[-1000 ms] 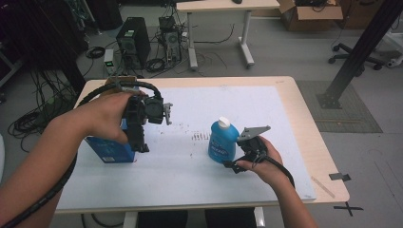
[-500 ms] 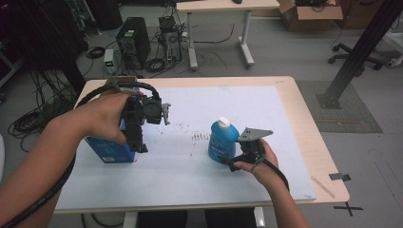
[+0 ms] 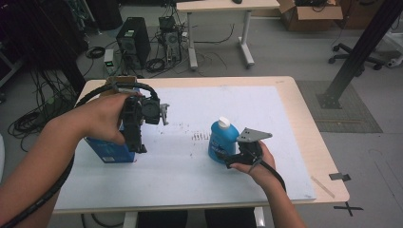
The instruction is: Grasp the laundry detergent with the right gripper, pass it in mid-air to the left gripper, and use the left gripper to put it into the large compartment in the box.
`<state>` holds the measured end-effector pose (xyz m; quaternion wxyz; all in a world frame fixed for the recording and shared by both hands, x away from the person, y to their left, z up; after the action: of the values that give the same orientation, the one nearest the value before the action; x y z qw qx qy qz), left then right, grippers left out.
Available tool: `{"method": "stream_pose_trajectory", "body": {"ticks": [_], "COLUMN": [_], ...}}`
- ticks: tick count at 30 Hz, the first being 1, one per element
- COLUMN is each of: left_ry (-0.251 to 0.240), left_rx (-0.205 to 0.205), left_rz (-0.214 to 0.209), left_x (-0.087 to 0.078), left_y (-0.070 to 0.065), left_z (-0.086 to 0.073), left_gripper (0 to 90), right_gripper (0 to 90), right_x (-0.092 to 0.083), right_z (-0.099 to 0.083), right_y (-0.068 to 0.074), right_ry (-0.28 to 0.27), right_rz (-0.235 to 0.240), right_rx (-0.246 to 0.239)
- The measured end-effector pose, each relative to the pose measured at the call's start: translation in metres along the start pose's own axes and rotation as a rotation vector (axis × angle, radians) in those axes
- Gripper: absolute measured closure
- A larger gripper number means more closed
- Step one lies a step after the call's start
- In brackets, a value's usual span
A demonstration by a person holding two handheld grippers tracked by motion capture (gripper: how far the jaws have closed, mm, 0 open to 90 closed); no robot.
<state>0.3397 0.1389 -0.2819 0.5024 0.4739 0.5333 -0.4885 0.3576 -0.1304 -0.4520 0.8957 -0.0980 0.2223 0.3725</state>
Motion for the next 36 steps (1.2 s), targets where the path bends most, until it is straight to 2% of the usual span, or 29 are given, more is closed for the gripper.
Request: {"method": "stream_pose_trajectory", "body": {"ticks": [11, 19, 36], "left_ry": [0.004, 0.004, 0.008], "left_rx": [0.003, -0.004, -0.008], "left_rz": [0.0, -0.004, 0.0], "left_x": [0.0017, 0.0034, 0.005], "left_y": [0.0005, 0.0003, 0.0003], "left_z": [-0.0006, -0.0016, -0.0021], "left_gripper": [0.9, 1.0, 1.0], "right_gripper": [19.5, 20.5, 25.5], "right_x": [0.0012, 0.0026, 0.0066], "right_z": [0.0005, 0.0, 0.0019], "right_y": [0.0006, 0.0002, -0.0005], "right_ry": [-0.017, -0.021, -0.017], "right_rz": [-0.005, -0.015, -0.004], "right_rx": [0.006, 0.012, 0.011]}}
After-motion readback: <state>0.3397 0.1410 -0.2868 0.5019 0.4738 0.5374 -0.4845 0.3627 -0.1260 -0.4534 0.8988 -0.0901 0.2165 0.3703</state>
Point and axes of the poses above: each handheld gripper's, and its own axes: x roughly forward along the jaws, z roughly out of its top, y roughly to its left, the point moved 5 cm from there along x, roughly forward along the jaws, and after that the axes turned 8 degrees about -z, right-handed, at the moved point
